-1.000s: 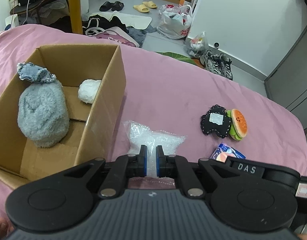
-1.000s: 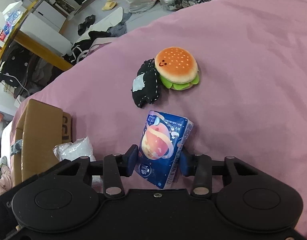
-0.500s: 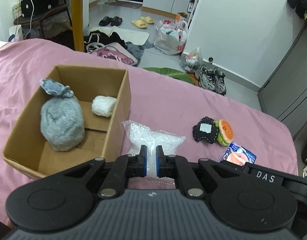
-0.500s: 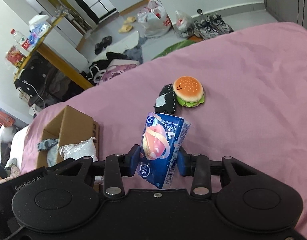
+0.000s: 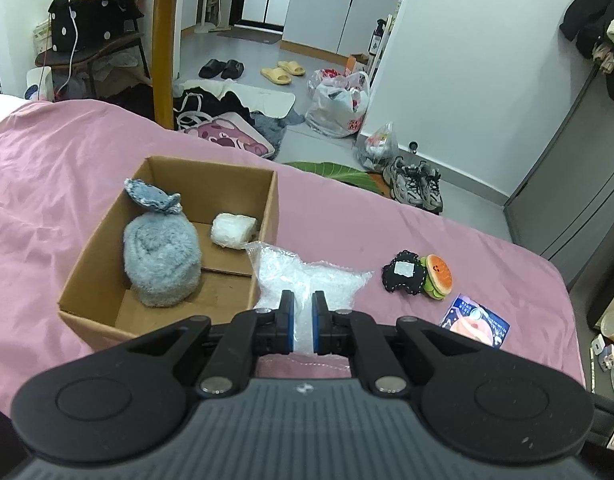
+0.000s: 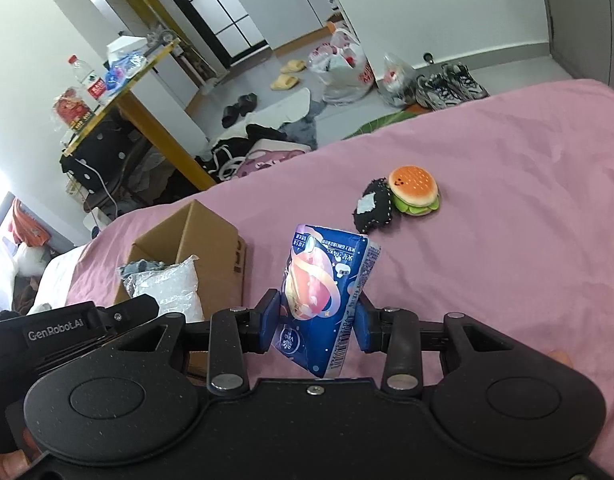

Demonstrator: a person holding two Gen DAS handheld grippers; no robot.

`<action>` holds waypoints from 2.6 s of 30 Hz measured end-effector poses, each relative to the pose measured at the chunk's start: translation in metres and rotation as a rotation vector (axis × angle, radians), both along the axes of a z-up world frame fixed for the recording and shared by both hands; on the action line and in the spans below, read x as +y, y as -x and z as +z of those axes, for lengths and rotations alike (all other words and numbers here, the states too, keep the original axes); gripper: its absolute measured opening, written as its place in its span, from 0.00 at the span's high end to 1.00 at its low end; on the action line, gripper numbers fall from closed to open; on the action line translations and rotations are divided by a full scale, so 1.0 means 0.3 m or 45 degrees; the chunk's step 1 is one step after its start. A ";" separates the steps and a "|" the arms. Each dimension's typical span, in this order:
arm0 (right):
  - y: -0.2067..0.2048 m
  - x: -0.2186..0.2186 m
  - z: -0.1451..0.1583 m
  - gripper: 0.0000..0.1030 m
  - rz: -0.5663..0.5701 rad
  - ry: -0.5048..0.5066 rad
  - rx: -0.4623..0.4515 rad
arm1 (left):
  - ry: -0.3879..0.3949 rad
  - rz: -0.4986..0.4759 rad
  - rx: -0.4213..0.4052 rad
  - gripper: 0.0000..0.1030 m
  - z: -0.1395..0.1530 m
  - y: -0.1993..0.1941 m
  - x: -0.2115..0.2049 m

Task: Organize soft objects
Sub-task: 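Carry both items over the box and open both tools to drop them, then move both tools down to the black pouch and hamburger plush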

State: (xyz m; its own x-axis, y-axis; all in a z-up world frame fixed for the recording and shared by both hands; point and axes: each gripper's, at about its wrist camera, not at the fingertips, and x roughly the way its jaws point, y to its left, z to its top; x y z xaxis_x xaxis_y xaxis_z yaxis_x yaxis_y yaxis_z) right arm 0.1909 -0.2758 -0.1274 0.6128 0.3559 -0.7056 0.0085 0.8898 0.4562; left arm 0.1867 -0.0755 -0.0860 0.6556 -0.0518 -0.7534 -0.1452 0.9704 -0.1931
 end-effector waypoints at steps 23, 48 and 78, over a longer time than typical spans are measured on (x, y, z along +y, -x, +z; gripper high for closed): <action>0.028 0.068 0.061 0.63 0.087 -0.027 -0.146 | -0.002 0.114 -0.114 0.93 0.096 0.039 0.249; -0.096 0.340 0.154 0.63 0.258 -0.074 -0.147 | 0.139 0.253 0.006 0.90 -0.018 -0.014 0.465; -0.083 0.189 0.199 0.26 0.252 0.034 -0.117 | 0.058 0.285 0.007 0.20 0.072 -0.006 0.407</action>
